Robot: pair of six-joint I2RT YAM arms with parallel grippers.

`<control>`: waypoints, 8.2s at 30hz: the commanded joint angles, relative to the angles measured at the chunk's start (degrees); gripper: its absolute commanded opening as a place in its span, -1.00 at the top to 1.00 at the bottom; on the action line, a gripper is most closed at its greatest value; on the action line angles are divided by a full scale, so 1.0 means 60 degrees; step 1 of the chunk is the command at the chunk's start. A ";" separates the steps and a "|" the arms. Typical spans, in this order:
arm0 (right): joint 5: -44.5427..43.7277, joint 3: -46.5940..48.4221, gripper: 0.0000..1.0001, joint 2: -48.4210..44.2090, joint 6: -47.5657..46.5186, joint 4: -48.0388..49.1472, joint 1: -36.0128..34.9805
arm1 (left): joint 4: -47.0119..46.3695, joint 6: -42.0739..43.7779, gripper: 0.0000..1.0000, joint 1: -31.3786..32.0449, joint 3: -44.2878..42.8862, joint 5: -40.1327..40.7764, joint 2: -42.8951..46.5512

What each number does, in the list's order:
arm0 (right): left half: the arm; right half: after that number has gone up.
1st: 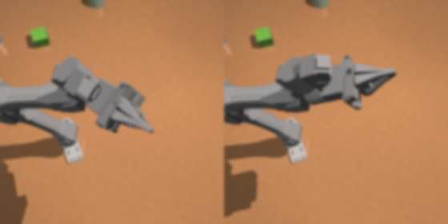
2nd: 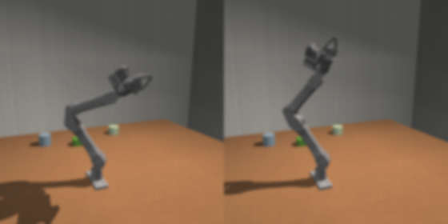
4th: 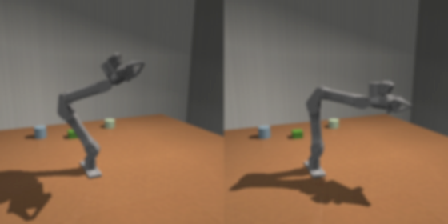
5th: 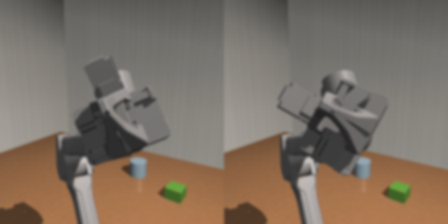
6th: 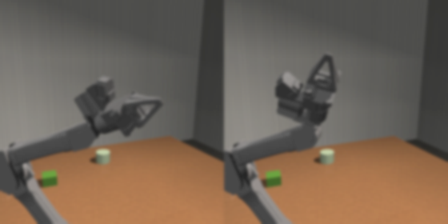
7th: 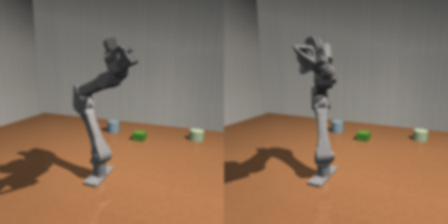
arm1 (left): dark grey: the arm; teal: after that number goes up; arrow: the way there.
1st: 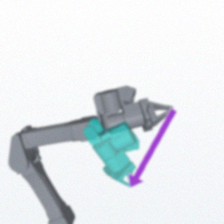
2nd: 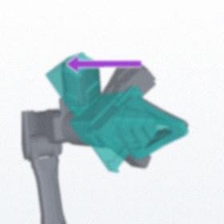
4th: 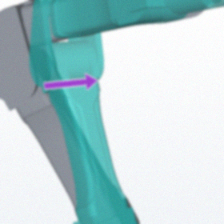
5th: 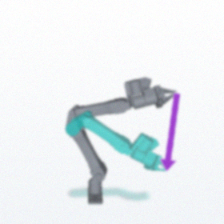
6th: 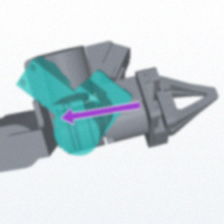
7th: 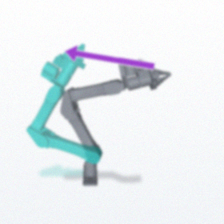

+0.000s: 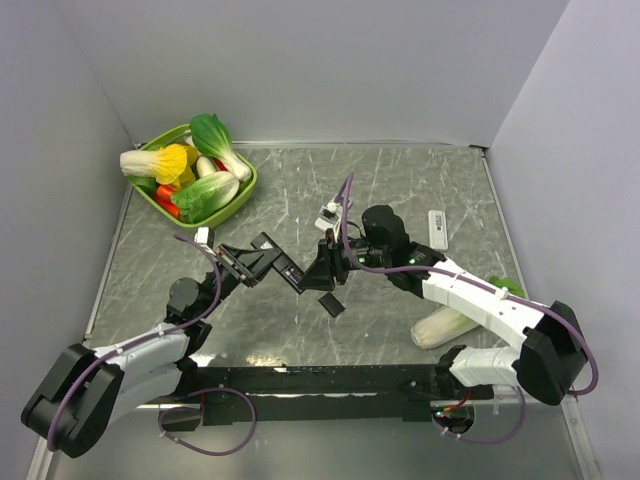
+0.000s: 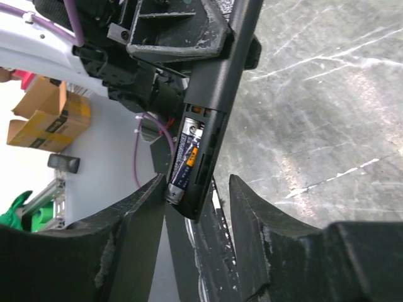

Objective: Load the batteries into the remote control
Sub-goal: Load the battery into the remote control, then pick up the battery cover at the center of the board, then load the battery cover into the remote control.

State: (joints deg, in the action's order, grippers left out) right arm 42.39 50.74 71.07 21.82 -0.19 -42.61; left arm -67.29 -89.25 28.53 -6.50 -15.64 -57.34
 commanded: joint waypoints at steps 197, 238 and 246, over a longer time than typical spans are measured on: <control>-0.8325 0.1797 -0.06 0.5015 -0.1118 -0.6077 -0.2273 | 0.6132 0.5618 0.97 -0.0493 -0.0352 0.2079 0.1881; -0.6569 0.1137 0.62 0.0445 -0.2363 -0.4202 -0.2346 | 0.1477 0.3319 0.97 -0.0698 0.0849 0.0835 -0.0007; -0.6318 0.1708 0.60 0.0738 -0.2539 -0.4158 -0.2756 | 0.0258 0.2674 0.96 -0.0683 0.0776 0.0453 -0.0594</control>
State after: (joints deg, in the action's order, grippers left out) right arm 2.96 56.60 74.94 7.68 -26.33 -57.84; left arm -56.84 -70.32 24.56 -2.87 -10.81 -60.45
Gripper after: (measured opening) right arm 0.493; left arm 0.208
